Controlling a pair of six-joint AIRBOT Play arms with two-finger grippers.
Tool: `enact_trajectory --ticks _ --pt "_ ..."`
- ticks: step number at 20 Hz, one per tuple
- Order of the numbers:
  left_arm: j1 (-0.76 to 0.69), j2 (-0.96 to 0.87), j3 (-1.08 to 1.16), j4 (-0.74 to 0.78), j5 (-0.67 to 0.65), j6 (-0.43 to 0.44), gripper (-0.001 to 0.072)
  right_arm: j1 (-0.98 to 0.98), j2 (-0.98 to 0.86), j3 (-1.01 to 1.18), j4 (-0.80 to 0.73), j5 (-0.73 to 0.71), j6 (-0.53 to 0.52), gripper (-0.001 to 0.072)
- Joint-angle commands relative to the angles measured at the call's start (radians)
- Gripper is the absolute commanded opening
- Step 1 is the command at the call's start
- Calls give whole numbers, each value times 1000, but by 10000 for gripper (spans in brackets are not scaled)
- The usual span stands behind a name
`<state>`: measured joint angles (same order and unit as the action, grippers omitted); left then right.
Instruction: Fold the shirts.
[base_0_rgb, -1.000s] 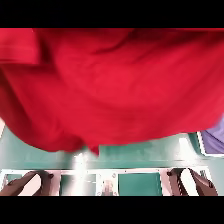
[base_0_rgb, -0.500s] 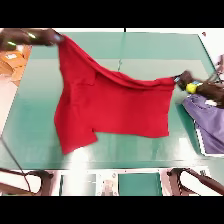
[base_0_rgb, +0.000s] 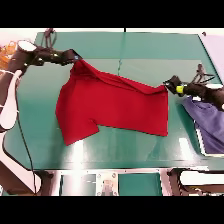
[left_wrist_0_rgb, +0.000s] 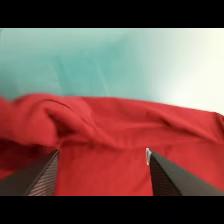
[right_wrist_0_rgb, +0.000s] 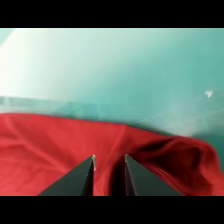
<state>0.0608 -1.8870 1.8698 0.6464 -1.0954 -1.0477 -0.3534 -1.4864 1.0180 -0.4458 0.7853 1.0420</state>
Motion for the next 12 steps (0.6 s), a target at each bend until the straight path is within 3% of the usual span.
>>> enact_trajectory --ticks 1,3,4,7,9,10,11,12 --pt "116 -10 98 4 -301 -63 459 -137 37 42 -56 292 21 214" --pt "194 -10 132 4 -447 -74 73 -202 98 8 -138 390 71 191" --pt "226 -10 135 4 -504 -75 23 -223 135 -18 -192 414 101 146" --pt "311 -9 121 29 -563 -80 22 -273 284 -143 -393 428 216 80" --pt "351 -9 77 129 -565 -111 23 -286 392 -245 -535 431 316 77" --pt "361 -10 42 180 -564 -117 24 -287 434 -293 -605 431 360 112" --pt "367 -10 -4 235 -554 -131 29 -287 467 -343 -650 431 395 245" --pt "371 -10 -56 275 -542 -132 265 -287 486 -388 -658 431 399 306"
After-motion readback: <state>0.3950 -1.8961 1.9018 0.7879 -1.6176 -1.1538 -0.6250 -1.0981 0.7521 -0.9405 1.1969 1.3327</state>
